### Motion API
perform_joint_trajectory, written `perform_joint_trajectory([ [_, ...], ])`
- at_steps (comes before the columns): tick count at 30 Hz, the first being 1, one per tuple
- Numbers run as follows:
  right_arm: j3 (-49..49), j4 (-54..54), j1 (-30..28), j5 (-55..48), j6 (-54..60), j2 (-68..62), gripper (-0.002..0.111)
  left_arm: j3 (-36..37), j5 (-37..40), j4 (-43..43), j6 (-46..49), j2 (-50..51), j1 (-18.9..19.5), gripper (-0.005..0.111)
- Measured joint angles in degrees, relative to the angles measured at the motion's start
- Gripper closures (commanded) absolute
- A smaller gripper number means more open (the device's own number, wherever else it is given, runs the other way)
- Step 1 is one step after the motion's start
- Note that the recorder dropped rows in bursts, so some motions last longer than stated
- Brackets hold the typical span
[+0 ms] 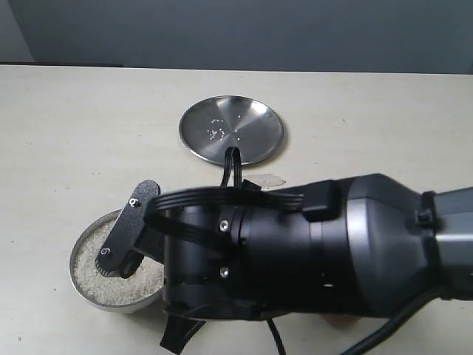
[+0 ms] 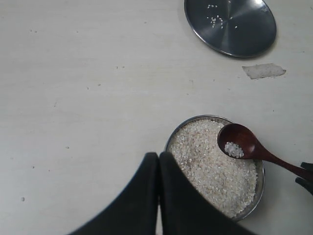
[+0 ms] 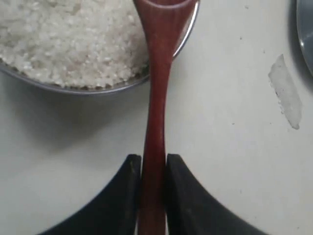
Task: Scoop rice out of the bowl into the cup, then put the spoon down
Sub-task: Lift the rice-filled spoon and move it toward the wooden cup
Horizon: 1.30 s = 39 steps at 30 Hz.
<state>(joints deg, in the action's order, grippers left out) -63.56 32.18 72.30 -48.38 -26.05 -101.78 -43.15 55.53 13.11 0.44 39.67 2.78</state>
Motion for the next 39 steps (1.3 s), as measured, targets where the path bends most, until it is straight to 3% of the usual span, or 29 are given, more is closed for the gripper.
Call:
perform_joint_trajectory([
  [13, 0.0, -4.9, -0.5, 0.0, 0.8, 3.7, 0.109, 0.0, 0.0, 0.0, 0.0, 0.0, 0.0, 0.106],
  [23, 0.0, -12.4, -7.9, -2.3, 6.9, 10.7, 0.109, 0.0, 0.0, 0.0, 0.0, 0.0, 0.0, 0.106],
  [39, 0.0, -16.3, -15.6, -16.6, 18.5, 17.6, 0.109, 0.0, 0.0, 0.0, 0.0, 0.0, 0.0, 0.106],
])
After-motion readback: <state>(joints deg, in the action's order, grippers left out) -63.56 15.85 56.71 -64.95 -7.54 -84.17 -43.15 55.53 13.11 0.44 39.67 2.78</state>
